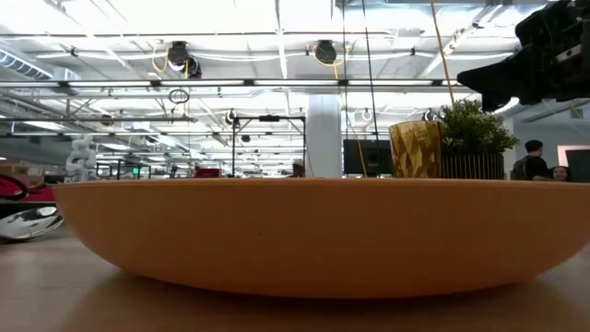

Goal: Pick and place plate/cup/fork/spoon on tray
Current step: Put the yellow cup on the top right of the black serving tray

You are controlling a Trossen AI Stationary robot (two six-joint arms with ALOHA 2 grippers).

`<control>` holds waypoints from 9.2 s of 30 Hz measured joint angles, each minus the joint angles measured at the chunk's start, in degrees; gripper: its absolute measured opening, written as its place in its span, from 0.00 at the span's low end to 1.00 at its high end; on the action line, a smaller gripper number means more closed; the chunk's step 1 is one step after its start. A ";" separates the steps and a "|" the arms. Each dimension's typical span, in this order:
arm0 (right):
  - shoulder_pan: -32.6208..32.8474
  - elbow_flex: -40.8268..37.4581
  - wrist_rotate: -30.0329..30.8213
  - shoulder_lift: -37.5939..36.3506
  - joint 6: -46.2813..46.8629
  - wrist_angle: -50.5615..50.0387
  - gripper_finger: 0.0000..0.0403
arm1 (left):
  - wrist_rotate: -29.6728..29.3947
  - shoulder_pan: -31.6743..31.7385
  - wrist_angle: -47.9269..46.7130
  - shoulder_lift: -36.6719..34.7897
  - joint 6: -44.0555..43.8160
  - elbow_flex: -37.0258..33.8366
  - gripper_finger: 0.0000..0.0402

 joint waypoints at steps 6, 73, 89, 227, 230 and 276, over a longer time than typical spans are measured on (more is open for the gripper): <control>-0.02 0.00 -0.01 0.01 0.00 0.21 0.00 | 4.58 2.83 -12.29 7.34 -0.64 11.35 0.06; -0.04 45.64 12.17 31.75 7.66 -13.02 0.00 | 18.56 10.52 -20.73 25.80 1.78 18.72 0.06; -7.45 79.94 11.86 56.25 14.24 -41.23 0.00 | 18.58 10.39 -35.96 25.80 1.52 18.72 0.06; -19.58 93.48 -8.71 82.04 15.48 -18.56 0.00 | 14.45 15.34 -36.89 24.84 -8.28 33.49 0.46; -19.87 94.96 -5.51 83.11 20.84 -16.70 0.00 | 14.43 16.61 -36.66 24.80 -7.69 34.64 0.46; -33.31 130.94 -11.98 123.72 5.96 -60.55 0.00 | 14.97 15.90 -65.34 23.95 -16.58 34.92 0.46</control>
